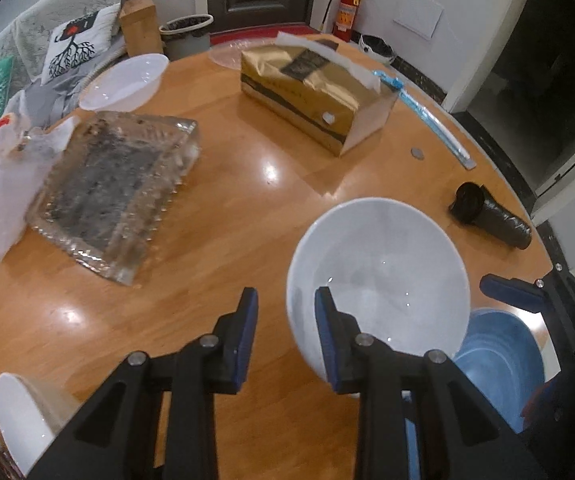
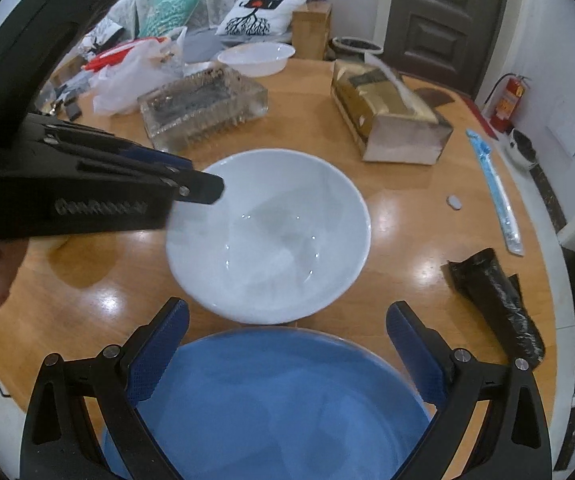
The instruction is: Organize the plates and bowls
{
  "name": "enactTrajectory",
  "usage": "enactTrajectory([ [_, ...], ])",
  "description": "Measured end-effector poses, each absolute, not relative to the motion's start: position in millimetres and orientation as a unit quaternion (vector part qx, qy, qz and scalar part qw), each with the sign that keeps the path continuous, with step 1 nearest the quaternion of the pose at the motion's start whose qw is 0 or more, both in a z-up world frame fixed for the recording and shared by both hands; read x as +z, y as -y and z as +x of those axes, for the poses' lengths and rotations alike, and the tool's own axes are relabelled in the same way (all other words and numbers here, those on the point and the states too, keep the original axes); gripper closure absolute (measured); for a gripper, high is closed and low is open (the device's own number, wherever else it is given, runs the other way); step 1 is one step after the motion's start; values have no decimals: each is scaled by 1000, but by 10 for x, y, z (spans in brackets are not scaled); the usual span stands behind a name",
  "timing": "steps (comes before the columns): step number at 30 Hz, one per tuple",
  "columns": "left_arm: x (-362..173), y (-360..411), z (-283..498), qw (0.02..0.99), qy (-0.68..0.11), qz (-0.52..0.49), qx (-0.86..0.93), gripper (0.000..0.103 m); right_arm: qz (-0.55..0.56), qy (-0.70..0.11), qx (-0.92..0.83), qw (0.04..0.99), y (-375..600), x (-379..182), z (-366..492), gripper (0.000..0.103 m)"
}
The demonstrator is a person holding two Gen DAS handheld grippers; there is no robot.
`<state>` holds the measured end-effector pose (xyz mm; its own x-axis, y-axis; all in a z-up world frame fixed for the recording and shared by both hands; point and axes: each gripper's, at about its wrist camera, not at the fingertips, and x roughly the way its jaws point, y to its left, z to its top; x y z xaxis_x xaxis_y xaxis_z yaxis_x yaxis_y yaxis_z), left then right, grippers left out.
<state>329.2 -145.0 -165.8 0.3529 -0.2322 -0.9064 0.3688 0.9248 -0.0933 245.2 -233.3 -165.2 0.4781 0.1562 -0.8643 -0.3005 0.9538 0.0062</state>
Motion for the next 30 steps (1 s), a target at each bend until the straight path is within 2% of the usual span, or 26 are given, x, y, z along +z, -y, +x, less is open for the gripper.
enactTrajectory([
  [10, -1836, 1529, 3369, 814, -545, 70, -187, 94, -72, -505, 148, 847, 2221, -1781, 2610, 7],
  [14, -1849, 1523, 3394, 815, -545, 61, -188, 94, -73, -505, 154, 846, 2186, -1809, 2633, 13],
  [30, -1702, 1531, 3270, 818, -534, 74, -200, 93, -85, -480, 145, 861, 2171, -1746, 2554, 14],
])
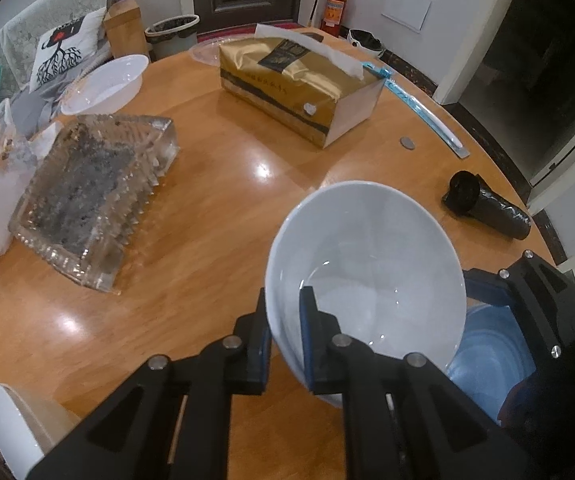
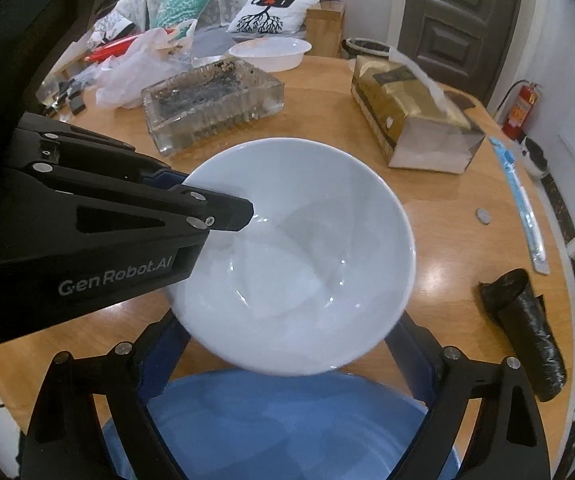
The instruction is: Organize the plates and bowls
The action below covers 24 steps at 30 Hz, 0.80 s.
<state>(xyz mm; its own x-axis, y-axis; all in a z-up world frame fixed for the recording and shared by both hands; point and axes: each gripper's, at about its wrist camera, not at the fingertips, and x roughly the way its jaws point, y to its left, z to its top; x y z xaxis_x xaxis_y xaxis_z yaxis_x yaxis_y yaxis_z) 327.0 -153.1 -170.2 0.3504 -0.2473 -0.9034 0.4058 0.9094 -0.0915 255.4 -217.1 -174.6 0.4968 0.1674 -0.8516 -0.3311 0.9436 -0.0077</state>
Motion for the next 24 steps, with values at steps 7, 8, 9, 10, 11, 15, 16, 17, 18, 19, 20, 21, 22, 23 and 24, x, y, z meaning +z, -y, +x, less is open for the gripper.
enactTrajectory([
  [7, -1594, 1463, 3176, 823, -528, 77, -195, 93, -88, -474, 150, 863, 2099, -1656, 2505, 14],
  [8, -1570, 1448, 3160, 824, -527, 78, -194, 93, -90, -471, 151, 864, 2084, -1638, 2493, 14],
  [9, -1550, 1437, 3151, 825, -525, 78, -193, 93, -92, -468, 152, 866, 2068, -1616, 2478, 14],
  [10, -1521, 1418, 3134, 826, -524, 79, -192, 93, -94, -464, 153, 868, 2051, -1591, 2460, 14],
  [11, -1497, 1395, 3122, 827, -523, 78, -192, 93, -95, -459, 155, 869, 2038, -1570, 2442, 14],
  [15, -1388, 1310, 3070, 831, -517, 81, -187, 92, -96, -448, 165, 873, 1974, -1480, 2405, 14],
  [16, -1362, 1286, 3054, 833, -515, 83, -184, 92, -97, -446, 167, 874, 1952, -1463, 2403, 14],
  [17, -1323, 1249, 3036, 835, -512, 84, -181, 92, -99, -444, 169, 874, 1925, -1440, 2399, 14],
  [18, -1295, 1220, 3023, 837, -511, 84, -179, 92, -102, -441, 171, 875, 1892, -1415, 2388, 14],
  [19, -1266, 1193, 3008, 838, -509, 84, -176, 92, -106, -436, 172, 877, 1855, -1386, 2373, 14],
  [20, -1229, 1151, 2988, 840, -507, 84, -174, 92, -110, -432, 173, 878, 1818, -1355, 2355, 14],
  [21, -1205, 1115, 2973, 841, -506, 83, -172, 92, -112, -428, 175, 879, 1781, -1327, 2338, 14],
  [22, -1176, 1079, 2956, 842, -505, 82, -170, 92, -113, -426, 176, 880, 1752, -1303, 2326, 14],
  [23, -1142, 1035, 2934, 844, -503, 82, -168, 92, -114, -424, 178, 881, 1726, -1279, 2319, 14],
  [24, -1113, 1002, 2916, 845, -501, 82, -166, 92, -116, -421, 180, 881, 1683, -1251, 2306, 14],
])
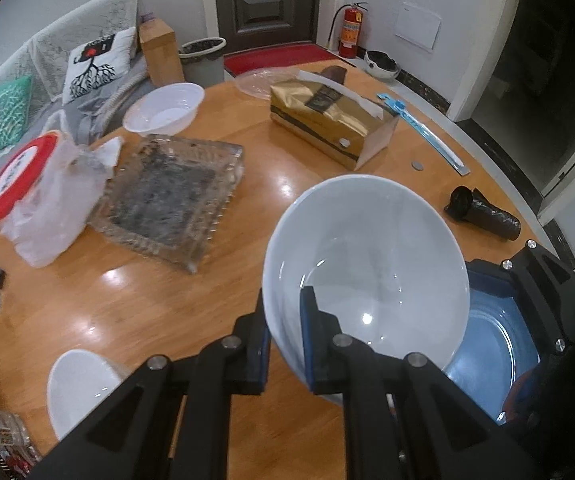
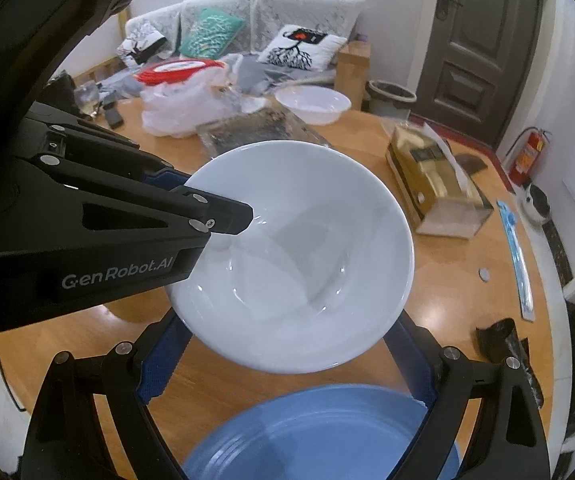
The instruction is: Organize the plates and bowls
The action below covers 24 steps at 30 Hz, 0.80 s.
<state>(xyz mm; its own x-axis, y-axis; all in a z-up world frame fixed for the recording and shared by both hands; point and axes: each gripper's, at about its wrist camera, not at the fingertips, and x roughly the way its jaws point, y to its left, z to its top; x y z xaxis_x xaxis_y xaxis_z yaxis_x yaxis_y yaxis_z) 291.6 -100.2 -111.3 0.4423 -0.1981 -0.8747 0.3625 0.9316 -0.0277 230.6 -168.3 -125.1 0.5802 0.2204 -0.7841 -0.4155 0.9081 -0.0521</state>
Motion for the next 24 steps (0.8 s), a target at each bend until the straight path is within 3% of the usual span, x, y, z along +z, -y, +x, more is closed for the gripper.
enactTrajectory([
  [24, -802, -194, 2541, 861, -494, 56, -104, 92, -160, -391, 244, 873, 529, -959, 2100, 14],
])
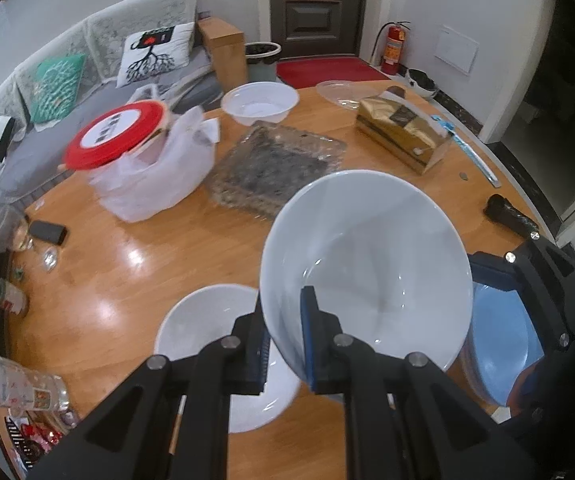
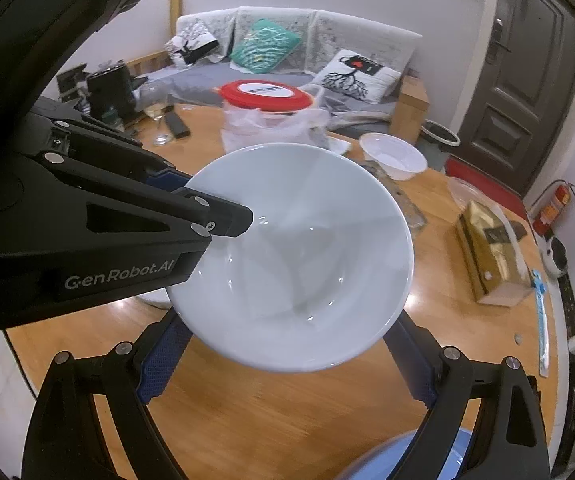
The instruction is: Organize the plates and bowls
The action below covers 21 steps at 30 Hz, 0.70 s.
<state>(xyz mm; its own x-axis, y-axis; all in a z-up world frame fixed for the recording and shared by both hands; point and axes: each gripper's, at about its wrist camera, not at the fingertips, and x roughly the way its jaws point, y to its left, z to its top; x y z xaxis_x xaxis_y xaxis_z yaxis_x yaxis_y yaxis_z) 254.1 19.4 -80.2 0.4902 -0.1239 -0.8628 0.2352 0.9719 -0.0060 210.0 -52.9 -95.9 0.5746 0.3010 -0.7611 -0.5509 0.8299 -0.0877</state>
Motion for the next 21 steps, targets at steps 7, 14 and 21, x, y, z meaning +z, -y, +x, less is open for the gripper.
enactTrajectory([
  [7, -851, -558, 2515, 862, -498, 41, -85, 92, -168, -395, 263, 864, 184, -996, 2131, 14],
  [14, -991, -852, 2492, 856, -510, 33, -73, 92, -175, -408, 278, 852, -95, -1110, 2159, 14],
  [21, -1127, -1011, 2486, 851, -521, 26, -67, 92, -185, -422, 286, 840, -266, -1233, 2184, 14],
])
